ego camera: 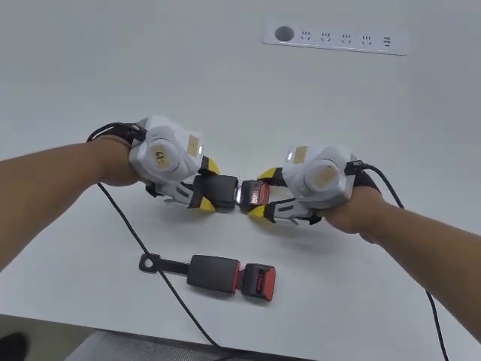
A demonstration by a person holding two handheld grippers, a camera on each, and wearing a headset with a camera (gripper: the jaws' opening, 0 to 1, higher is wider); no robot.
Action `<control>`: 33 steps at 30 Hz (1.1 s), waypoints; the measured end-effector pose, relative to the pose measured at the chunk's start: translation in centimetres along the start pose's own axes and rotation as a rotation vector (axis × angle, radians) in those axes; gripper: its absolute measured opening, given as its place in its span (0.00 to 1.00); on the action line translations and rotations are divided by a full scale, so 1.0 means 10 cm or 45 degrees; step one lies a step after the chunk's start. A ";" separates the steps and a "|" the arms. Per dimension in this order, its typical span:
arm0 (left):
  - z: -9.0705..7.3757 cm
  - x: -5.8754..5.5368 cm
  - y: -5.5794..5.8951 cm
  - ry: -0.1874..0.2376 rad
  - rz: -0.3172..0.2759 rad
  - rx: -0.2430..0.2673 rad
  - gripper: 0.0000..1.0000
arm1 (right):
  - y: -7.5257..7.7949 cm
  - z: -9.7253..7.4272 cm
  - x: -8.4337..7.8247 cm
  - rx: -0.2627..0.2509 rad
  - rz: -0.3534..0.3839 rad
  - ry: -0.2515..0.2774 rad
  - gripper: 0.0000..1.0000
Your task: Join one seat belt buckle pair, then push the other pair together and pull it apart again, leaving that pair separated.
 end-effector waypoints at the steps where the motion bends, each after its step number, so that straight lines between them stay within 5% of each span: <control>1: 0.00 0.00 0.00 0.000 0.000 0.000 0.35 | 0.00 0.00 0.00 -0.001 -0.001 -0.002 0.34; 33: 0.00 0.01 0.02 -0.003 0.001 -0.009 0.35 | 0.00 -0.02 -0.02 -0.026 -0.016 0.008 0.35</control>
Point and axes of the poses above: the centre of the closed fingertips' face, and the gripper's own axes: z roughly forward along the fingers, y roughly to its right, x roughly out of its top, the point moved 3 cm from there along -z, roughly backward along the fingers, and after that the axes turned 13 degrees about -x, right-handed, at the moved point
